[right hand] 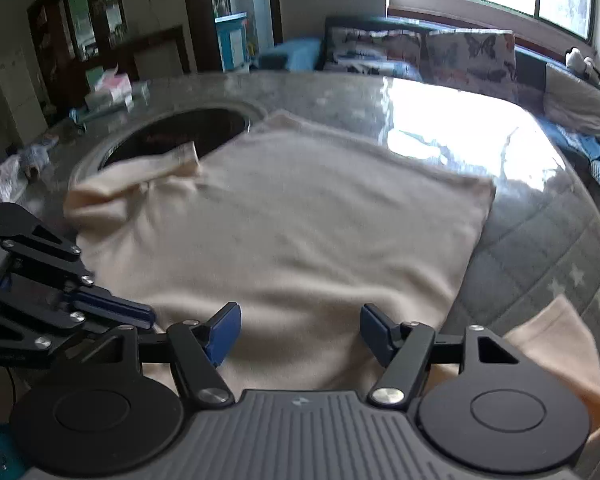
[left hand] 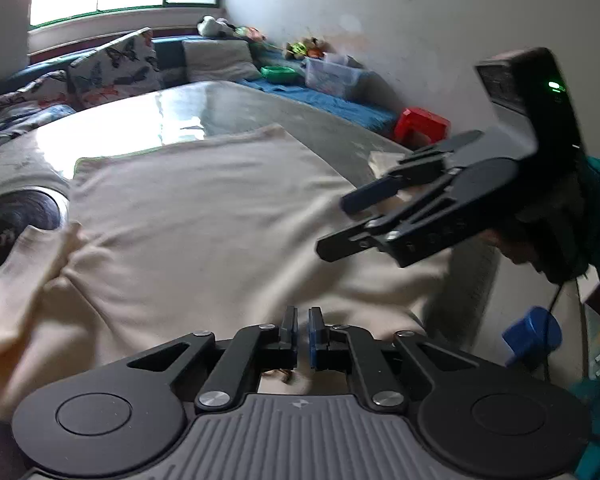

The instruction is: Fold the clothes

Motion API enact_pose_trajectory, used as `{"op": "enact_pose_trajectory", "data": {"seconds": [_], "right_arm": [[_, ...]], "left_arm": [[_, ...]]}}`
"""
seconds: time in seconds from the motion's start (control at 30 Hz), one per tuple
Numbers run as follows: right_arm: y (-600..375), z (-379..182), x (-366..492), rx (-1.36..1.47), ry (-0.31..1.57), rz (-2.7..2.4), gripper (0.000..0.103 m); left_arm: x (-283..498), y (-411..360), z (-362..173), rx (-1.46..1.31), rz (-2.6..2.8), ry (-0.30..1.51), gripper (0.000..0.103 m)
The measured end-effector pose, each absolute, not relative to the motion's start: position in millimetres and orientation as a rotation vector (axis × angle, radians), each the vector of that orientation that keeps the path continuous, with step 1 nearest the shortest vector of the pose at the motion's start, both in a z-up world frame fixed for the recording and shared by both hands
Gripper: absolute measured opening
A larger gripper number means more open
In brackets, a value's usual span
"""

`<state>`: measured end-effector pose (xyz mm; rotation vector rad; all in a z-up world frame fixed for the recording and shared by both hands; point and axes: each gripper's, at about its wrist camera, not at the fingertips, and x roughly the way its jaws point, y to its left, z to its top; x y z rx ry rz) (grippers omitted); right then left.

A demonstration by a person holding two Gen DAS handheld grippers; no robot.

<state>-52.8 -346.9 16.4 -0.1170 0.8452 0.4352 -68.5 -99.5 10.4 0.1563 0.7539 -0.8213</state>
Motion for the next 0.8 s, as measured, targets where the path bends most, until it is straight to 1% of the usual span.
{"op": "enact_pose_trajectory", "data": {"seconds": [0.07,0.17,0.37,0.5,0.7,0.77,0.8], "right_arm": [[-350,11,-60,-0.126,0.863,0.429,0.068],[-361,17,-76,-0.118,0.857,0.420,0.068],[-394,35,-93,-0.042,0.803,0.337,0.068],[-421,29,-85,0.000,0.798,0.234,0.069],[-453,17,-88,-0.031,0.798,0.010,0.069],[-464,13,-89,-0.041,0.797,-0.065,0.071],[-469,11,-89,-0.047,0.796,-0.103,0.076]], "left_arm": [[-73,-97,9,0.168,-0.833,0.756,0.007],[-70,-96,9,0.165,-0.840,0.767,0.007],[-66,-103,24,0.156,-0.869,0.709,0.007],[-64,-117,22,0.159,-0.886,0.708,0.007],[-68,-126,14,0.172,-0.909,0.730,0.008],[-68,-126,11,0.173,-0.908,0.742,0.009],[-68,-126,9,0.174,-0.910,0.746,0.009]]}}
